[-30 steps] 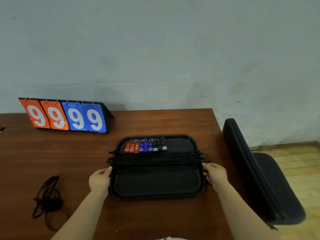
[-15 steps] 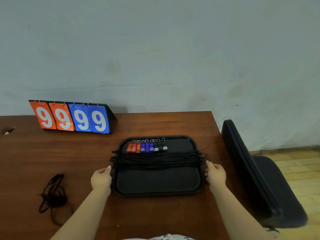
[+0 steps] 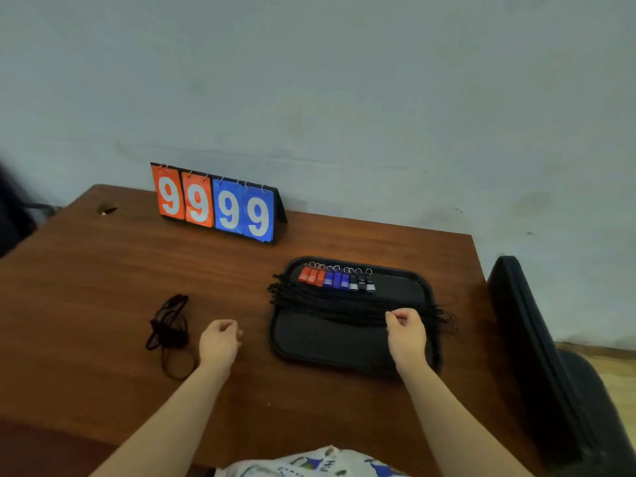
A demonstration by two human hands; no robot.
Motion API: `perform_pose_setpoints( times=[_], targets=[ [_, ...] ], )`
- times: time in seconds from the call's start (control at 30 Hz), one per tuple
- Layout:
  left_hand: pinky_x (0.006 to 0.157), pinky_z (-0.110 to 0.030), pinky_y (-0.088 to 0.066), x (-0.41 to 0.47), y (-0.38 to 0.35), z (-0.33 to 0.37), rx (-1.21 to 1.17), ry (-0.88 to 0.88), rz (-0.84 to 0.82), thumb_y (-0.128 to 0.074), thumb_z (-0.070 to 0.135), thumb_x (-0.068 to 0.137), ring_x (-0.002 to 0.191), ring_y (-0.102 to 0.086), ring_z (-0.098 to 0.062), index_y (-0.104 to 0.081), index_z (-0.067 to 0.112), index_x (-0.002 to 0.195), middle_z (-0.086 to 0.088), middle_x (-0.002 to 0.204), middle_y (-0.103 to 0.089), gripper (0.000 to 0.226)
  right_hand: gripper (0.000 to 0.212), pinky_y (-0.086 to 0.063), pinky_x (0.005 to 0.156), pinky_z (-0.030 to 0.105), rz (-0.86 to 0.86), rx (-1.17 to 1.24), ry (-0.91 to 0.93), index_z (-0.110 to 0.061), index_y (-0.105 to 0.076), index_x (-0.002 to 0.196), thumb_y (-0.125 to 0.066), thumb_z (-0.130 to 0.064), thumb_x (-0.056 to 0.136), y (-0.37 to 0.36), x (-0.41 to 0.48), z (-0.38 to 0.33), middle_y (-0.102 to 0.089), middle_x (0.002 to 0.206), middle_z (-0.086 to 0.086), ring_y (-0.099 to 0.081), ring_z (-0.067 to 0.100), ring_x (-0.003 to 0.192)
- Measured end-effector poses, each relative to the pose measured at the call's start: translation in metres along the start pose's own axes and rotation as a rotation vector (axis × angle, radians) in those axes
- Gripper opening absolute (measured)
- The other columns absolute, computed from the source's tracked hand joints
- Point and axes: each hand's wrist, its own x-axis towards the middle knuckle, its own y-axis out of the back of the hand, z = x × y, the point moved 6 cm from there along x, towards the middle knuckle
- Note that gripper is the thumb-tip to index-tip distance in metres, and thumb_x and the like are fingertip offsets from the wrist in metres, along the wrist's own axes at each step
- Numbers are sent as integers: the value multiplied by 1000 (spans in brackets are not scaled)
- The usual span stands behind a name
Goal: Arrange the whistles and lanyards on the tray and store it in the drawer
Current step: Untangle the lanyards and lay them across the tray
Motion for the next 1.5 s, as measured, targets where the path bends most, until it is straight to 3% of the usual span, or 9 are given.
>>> perform_pose_setpoints(
  times=[0.27, 0.37, 0.53, 0.7, 0.87, 1.0, 1.17, 1.33, 1.5],
  targets=[
    [65, -37, -51, 19, 84, -40, -72, 67, 227, -51, 19, 99, 77, -60, -22, -52, 12, 123, -6, 105, -58, 25, 8, -46, 61, 24, -318, -122, 196, -19, -56, 88, -58, -16, 96, -107, -40, -37, -62, 83, 5, -58, 16, 71],
    [77, -44, -54, 26, 117, -57, -144, 131, 329, -51, 16, 98, 90, -61, -28, -49, 13, 124, -8, 113, -56, 26, 11, -47, 64, 23, -446, -224, 281, -23, -55, 87, -58, -17, 96, -149, -62, -49, -62, 83, 2, -61, 18, 77],
    [84, -49, -55, 41, 148, -70, -8, 103, 329, -51, 16, 98, 98, -62, -29, -51, 13, 121, -9, 120, -58, 23, 4, -44, 65, 21, -816, -511, 503, -24, -56, 95, -54, -25, 98, -226, -114, -61, -59, 92, -7, -57, 8, 78],
    [96, -45, -50, 57, 153, -51, 46, -51, 283, -41, 11, 101, 115, -57, -26, -51, 14, 128, -6, 130, -56, 29, 18, -50, 88, 36, -1090, -786, 801, -21, -60, 112, -49, -25, 99, -285, -169, -72, -52, 117, -4, -56, 16, 101],
    [98, -44, -49, 76, 149, -24, 127, -224, 176, -43, 19, 102, 123, -53, -24, -39, 17, 143, -3, 141, -50, 42, 39, -34, 112, 41, -1281, -954, 1001, -20, -49, 138, -49, -21, 99, -319, -199, -77, -28, 157, -3, -32, 25, 139],
    [95, -35, -48, 88, 139, -11, 294, -321, 97, -55, 19, 97, 119, -54, -22, -43, 18, 143, 0, 131, -57, 48, 51, -37, 108, 44, -1281, -1132, 1057, -21, -39, 147, -50, -23, 98, -325, -200, -70, -27, 158, 1, -34, 29, 135],
    [86, -33, -52, 89, 135, -2, 454, -421, 148, -57, 20, 96, 105, -61, -23, -68, 11, 112, -6, 114, -66, 22, 48, -38, 108, 42, -1247, -1098, 964, -16, -44, 143, -51, -23, 97, -320, -184, -61, -41, 147, 7, -39, 27, 131],
    [77, -29, -45, 79, 155, 26, 92, -335, 239, -52, 20, 98, 92, -59, -18, -64, 16, 101, 3, 96, -63, 13, 38, -43, 100, 38, -1127, -984, 886, -10, -52, 132, -49, -22, 97, -308, -164, -60, -52, 128, 8, -47, 26, 119],
    [85, -29, -46, 65, 170, 66, -169, -359, 253, -56, 21, 95, 87, -58, -3, -67, 16, 94, 10, 90, -64, 12, 27, -47, 89, 34, -914, -925, 780, -11, -59, 120, -50, -25, 98, -289, -139, -62, -56, 116, 6, -53, 23, 109]
  ],
)
